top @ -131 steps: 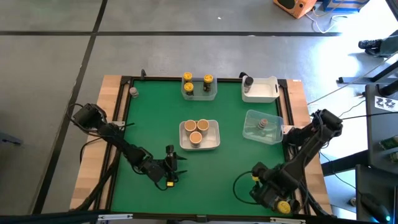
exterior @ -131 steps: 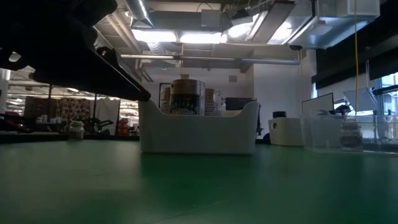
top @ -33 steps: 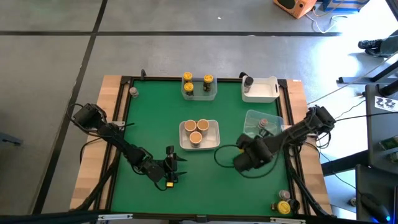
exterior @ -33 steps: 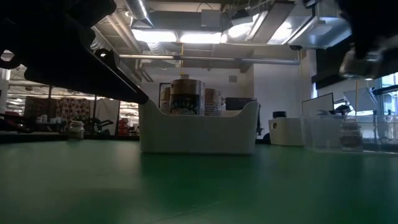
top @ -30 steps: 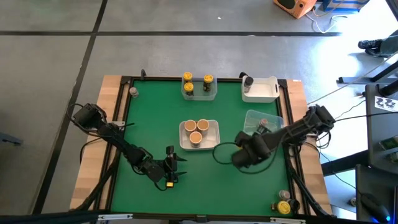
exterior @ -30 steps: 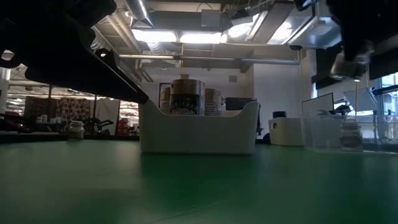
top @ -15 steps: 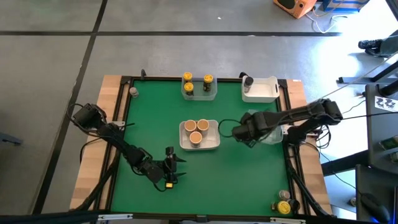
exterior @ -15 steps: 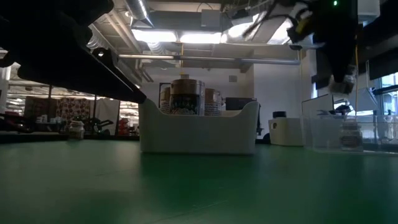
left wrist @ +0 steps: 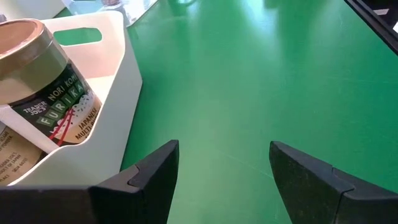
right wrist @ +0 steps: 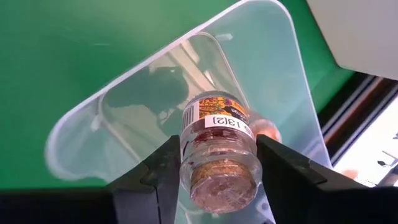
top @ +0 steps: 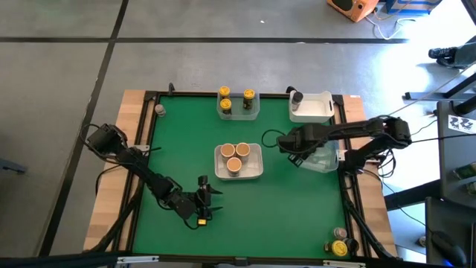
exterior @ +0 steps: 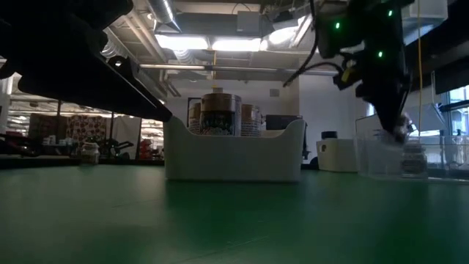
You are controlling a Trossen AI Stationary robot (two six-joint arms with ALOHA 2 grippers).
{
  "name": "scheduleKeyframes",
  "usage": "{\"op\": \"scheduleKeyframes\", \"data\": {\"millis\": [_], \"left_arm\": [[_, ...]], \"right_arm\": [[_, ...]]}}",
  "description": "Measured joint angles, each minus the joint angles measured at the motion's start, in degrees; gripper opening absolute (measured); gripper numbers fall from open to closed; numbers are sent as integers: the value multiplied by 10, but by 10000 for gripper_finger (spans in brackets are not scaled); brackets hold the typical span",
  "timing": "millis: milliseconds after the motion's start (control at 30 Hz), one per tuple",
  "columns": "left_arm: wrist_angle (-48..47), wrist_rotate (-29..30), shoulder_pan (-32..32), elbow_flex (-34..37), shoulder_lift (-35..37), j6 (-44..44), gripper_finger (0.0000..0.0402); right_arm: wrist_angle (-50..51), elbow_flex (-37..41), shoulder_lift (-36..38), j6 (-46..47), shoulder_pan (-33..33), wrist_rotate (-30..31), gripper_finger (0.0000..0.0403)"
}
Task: Sort spices by type
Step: Put the bottom left brown seasoning bottle into the bottom transparent bin, then put the yellow seasoning bottle into the top transparent bin
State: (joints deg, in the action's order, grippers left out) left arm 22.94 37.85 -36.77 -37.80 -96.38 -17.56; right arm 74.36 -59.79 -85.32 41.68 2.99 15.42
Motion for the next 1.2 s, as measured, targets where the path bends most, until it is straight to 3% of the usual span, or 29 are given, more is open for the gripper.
{"op": "scheduleKeyframes", "data": {"millis": [500,1000,1200], "left_arm": [[0,0,0,0,0,2,233],[0,0,0,0,0,2,233],[0,0,0,0,0,2,233]], "right_arm": [[-127,85,0,-30,51,-11,186],[-149,89,0,-34,50,10,241],[-148,89,0,-34,49,11,285]]}}
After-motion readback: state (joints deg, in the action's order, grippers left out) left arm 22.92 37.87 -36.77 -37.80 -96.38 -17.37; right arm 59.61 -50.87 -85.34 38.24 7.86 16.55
